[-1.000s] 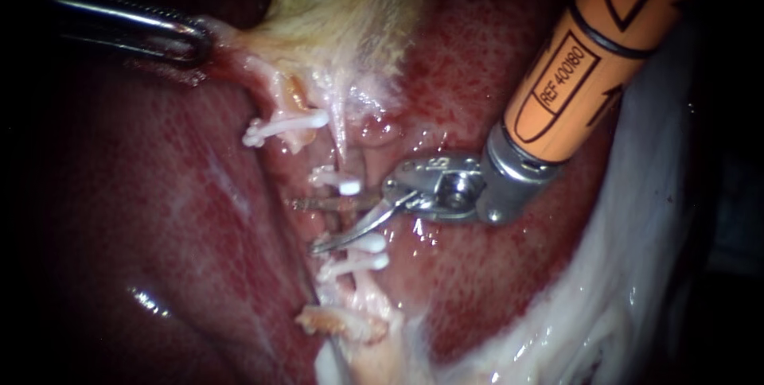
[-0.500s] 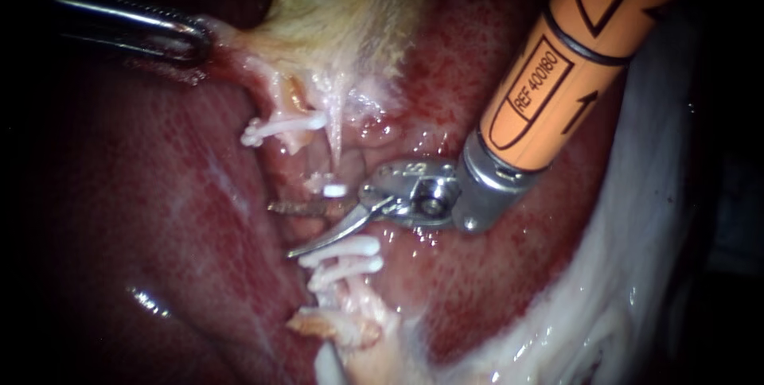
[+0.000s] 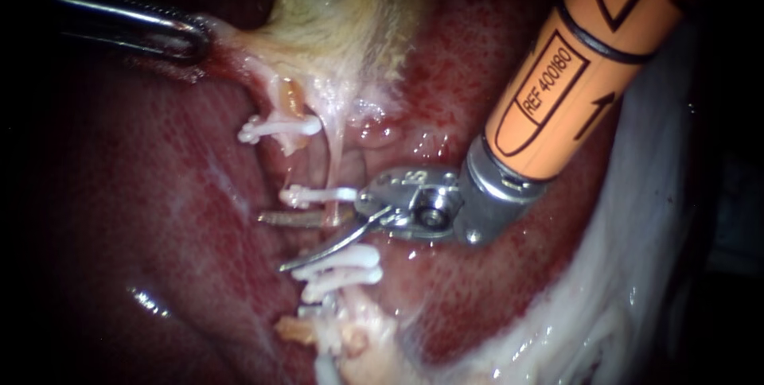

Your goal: Go to the cutting position right tube

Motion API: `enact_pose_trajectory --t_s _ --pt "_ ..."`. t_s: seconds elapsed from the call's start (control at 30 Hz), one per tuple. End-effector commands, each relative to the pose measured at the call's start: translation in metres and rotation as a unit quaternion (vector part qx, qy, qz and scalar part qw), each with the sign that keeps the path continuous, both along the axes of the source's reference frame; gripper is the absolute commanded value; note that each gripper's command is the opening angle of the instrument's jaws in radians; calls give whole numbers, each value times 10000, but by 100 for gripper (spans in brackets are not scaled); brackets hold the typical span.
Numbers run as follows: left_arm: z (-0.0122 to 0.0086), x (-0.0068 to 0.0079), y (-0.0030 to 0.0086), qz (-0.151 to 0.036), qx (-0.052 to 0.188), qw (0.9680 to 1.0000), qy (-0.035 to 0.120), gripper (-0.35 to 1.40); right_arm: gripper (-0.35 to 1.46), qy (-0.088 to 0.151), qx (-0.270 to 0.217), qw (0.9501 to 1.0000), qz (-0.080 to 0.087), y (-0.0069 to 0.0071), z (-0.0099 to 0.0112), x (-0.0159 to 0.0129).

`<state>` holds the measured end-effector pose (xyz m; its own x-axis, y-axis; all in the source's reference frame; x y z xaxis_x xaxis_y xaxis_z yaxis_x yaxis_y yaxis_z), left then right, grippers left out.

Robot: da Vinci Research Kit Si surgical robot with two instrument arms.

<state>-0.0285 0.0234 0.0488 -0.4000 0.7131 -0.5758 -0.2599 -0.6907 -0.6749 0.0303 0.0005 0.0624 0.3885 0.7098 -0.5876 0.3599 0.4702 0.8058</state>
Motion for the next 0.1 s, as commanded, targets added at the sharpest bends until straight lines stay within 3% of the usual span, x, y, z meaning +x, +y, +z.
enact_pose_trajectory --t_s 0.03,0.1 --pt "0 0 0 0 1 10000 0 -35 120 -6 -3 10000 3 -1 3 -1" --pt "0 0 0 0 1 10000 0 -35 122 -74 -13 9999 72 0 8 -2"
